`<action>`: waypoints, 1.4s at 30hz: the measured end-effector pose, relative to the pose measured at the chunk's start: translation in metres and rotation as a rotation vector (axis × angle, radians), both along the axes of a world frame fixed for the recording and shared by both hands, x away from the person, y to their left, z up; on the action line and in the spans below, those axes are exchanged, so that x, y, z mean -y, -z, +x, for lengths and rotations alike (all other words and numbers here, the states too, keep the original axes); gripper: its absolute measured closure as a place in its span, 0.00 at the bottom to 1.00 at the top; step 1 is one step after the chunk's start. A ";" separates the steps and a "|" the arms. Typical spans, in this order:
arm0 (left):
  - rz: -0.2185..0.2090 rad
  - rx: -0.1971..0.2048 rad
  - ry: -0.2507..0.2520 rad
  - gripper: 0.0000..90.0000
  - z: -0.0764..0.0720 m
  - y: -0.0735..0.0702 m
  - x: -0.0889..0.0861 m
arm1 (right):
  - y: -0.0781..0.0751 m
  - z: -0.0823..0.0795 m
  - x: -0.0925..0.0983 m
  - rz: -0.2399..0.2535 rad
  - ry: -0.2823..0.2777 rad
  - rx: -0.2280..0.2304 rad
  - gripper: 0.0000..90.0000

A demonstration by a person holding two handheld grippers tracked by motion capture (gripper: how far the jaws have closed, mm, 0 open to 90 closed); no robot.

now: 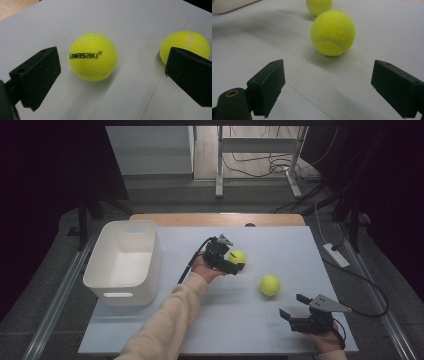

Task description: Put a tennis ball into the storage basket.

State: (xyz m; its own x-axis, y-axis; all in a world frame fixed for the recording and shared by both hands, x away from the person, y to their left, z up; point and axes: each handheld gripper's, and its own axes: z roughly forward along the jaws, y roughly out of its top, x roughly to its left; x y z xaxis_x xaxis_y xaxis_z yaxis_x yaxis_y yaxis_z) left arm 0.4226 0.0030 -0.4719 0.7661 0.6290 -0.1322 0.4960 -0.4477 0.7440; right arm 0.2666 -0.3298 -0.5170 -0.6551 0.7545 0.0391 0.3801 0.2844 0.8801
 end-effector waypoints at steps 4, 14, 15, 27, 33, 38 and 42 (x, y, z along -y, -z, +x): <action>-0.001 -0.020 -0.003 0.01 0.005 0.004 0.003 | 0.000 0.000 0.000 0.000 -0.002 0.000 0.13; 0.006 -0.039 -0.008 0.01 0.013 0.010 0.012 | 0.000 0.001 0.002 -0.003 0.009 0.002 0.13; 0.014 -0.042 -0.004 0.01 0.014 0.011 0.014 | 0.000 0.001 0.002 -0.001 0.008 0.002 0.13; 0.036 -0.067 -0.001 0.01 0.030 0.022 0.028 | 0.002 0.002 0.002 -0.003 0.001 -0.002 0.13; 0.046 -0.085 -0.009 0.01 0.036 0.027 0.031 | 0.002 0.002 0.003 -0.004 0.001 -0.003 0.13; 0.054 -0.103 -0.013 0.02 0.038 0.032 0.031 | 0.001 0.001 0.003 -0.002 0.000 -0.002 0.13; 0.063 -0.118 -0.027 0.02 0.041 0.036 0.030 | 0.002 0.001 0.003 -0.004 0.001 -0.004 0.13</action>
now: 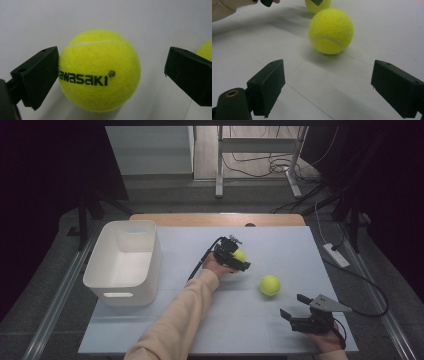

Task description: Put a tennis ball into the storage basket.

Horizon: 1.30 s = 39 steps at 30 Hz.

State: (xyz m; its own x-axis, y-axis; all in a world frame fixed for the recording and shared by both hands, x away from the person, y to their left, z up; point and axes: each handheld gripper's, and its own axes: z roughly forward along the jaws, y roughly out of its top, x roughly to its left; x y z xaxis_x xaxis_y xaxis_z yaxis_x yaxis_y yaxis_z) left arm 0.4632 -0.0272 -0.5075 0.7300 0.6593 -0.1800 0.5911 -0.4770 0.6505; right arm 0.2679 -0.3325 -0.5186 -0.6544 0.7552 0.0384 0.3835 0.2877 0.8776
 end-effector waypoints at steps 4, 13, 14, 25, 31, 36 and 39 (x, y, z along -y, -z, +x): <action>0.017 -0.013 -0.017 0.05 0.003 0.003 -0.002 | 0.000 0.000 0.000 -0.002 0.004 -0.001 0.13; 0.064 0.017 -0.065 0.28 0.006 0.006 -0.006 | 0.000 0.000 0.001 0.002 0.005 0.000 0.13; 0.064 0.017 -0.065 0.28 0.006 0.006 -0.006 | 0.000 0.000 0.001 0.002 0.005 0.000 0.13; 0.059 0.017 -0.038 0.29 0.004 0.005 -0.007 | -0.001 0.000 0.001 0.002 0.008 0.003 0.13; 0.029 0.020 -0.013 0.30 0.000 -0.001 -0.008 | -0.001 0.000 0.002 0.003 0.011 0.005 0.13; -0.006 0.036 0.003 0.30 -0.005 -0.008 -0.012 | -0.001 0.000 0.002 0.000 0.013 0.005 0.13; -0.036 0.047 -0.001 0.30 -0.011 -0.014 -0.016 | -0.001 -0.001 0.002 -0.001 0.012 0.004 0.13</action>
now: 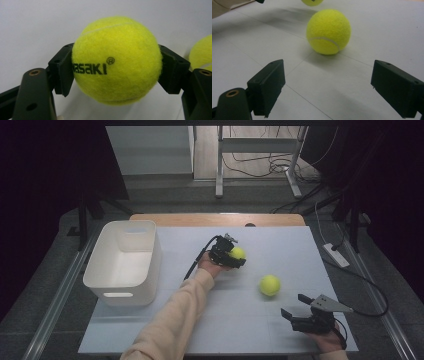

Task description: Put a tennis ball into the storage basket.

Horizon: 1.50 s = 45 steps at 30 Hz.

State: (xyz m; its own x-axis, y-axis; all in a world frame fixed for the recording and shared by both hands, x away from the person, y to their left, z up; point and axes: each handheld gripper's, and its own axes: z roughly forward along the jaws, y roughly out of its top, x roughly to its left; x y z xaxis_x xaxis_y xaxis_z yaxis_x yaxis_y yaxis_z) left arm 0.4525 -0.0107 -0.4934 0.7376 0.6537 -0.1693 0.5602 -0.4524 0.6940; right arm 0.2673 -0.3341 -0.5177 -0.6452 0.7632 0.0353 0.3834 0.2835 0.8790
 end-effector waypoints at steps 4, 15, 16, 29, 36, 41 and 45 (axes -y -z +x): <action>-0.019 0.012 0.004 0.30 -0.004 -0.005 -0.006 | 0.000 0.000 0.000 -0.002 0.001 0.001 0.13; -0.057 0.041 0.004 0.29 -0.015 -0.013 -0.018 | 0.000 0.000 -0.001 -0.005 -0.001 0.000 0.13; -0.059 0.046 0.005 0.29 -0.016 -0.014 -0.020 | 0.000 0.000 -0.001 -0.001 -0.002 0.002 0.13; -0.107 0.087 0.013 0.29 -0.030 -0.029 -0.030 | 0.000 0.000 -0.002 -0.006 -0.002 0.003 0.13; -0.129 0.106 0.007 0.29 -0.035 -0.036 -0.035 | 0.000 0.000 -0.002 -0.006 -0.001 0.004 0.13; -0.144 0.121 0.010 0.29 -0.040 -0.039 -0.037 | 0.000 0.000 -0.002 -0.007 -0.001 0.004 0.13; -0.156 0.136 0.008 0.29 -0.043 -0.043 -0.038 | 0.001 0.000 -0.003 -0.006 -0.004 0.004 0.13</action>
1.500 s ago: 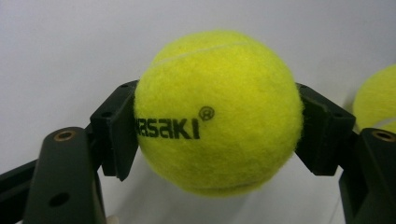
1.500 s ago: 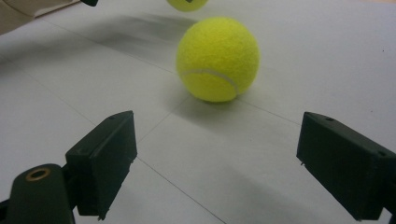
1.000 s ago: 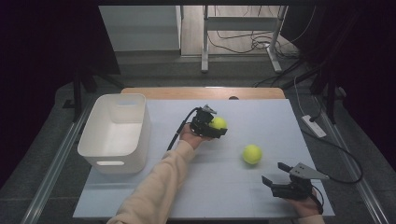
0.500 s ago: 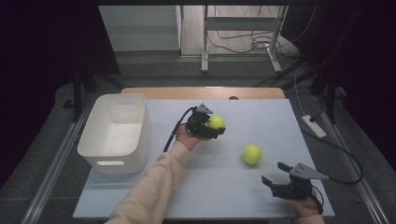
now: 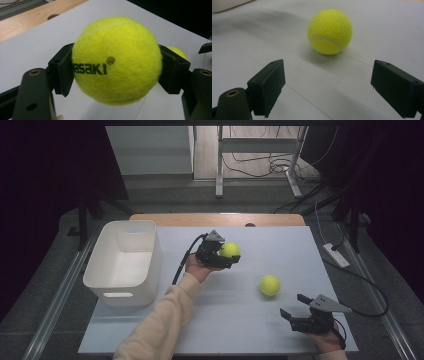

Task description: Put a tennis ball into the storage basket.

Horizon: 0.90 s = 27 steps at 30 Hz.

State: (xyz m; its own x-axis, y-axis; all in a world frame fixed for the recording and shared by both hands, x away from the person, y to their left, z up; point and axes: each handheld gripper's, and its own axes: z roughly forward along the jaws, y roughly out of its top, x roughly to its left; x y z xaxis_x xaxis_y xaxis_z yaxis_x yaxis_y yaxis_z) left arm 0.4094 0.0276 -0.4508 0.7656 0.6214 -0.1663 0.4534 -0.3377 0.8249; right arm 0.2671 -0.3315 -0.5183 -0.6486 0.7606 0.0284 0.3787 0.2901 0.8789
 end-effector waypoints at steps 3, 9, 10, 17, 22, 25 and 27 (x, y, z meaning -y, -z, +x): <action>-0.010 0.010 0.001 0.29 -0.002 -0.003 -0.002 | 0.000 0.000 0.000 0.000 0.001 0.000 0.13; -0.021 0.020 0.000 0.29 -0.004 -0.007 -0.006 | 0.000 0.000 0.000 0.002 0.002 -0.001 0.13; -0.024 0.021 0.001 0.29 -0.005 -0.008 -0.007 | 0.000 0.000 0.000 0.001 0.001 -0.001 0.13; -0.035 0.036 0.004 0.29 -0.009 -0.012 -0.010 | 0.000 0.000 0.000 0.002 0.002 0.000 0.13; -0.041 0.045 0.012 0.29 -0.013 -0.014 -0.011 | 0.000 0.000 0.000 0.001 0.002 0.001 0.13; -0.049 0.053 0.012 0.29 -0.016 -0.017 -0.012 | 0.000 0.000 0.000 0.000 0.003 0.001 0.13; -0.052 0.060 0.015 0.29 -0.018 -0.019 -0.013 | 0.000 0.000 0.000 0.000 0.003 0.001 0.13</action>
State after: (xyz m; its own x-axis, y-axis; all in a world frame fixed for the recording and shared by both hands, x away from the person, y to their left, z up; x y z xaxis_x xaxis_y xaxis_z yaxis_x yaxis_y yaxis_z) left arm 0.3918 0.0406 -0.4317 0.7843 0.6016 -0.1516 0.3979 -0.3002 0.8669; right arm 0.2672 -0.3315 -0.5181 -0.6465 0.7624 0.0278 0.3786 0.2889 0.8793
